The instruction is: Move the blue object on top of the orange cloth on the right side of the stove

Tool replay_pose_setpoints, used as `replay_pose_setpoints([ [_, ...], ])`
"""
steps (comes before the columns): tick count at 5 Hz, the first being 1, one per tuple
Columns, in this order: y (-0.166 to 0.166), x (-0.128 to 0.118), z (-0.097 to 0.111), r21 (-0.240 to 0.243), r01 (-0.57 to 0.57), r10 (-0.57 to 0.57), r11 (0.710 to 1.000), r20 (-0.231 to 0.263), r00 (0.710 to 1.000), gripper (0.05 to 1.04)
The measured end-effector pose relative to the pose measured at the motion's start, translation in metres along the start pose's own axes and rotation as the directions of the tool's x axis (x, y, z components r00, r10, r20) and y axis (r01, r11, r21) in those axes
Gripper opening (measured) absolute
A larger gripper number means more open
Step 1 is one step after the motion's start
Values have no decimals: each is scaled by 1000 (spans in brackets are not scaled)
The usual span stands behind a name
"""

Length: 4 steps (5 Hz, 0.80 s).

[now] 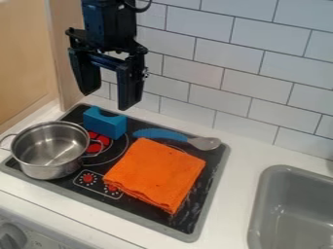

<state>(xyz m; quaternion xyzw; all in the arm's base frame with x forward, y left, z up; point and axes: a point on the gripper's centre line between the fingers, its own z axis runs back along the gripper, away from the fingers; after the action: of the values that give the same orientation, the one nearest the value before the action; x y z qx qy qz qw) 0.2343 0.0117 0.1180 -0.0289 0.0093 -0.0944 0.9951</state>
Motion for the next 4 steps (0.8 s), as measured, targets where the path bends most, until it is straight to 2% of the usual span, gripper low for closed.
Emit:
replay_pose_setpoints([
  [1, -2, -9, -13, -22, -17, 15, 1000, -57, 998, 1001],
  [2, -1, 10, -10, -64, -117, 110, 991, -104, 988, 1001],
  [3, 9, 31, 2, -91, -224, 214, 970, -103, 971, 1001],
  [4, 29, 44, 3, -74, -424, 417, 902, -99, 904, 1001],
])
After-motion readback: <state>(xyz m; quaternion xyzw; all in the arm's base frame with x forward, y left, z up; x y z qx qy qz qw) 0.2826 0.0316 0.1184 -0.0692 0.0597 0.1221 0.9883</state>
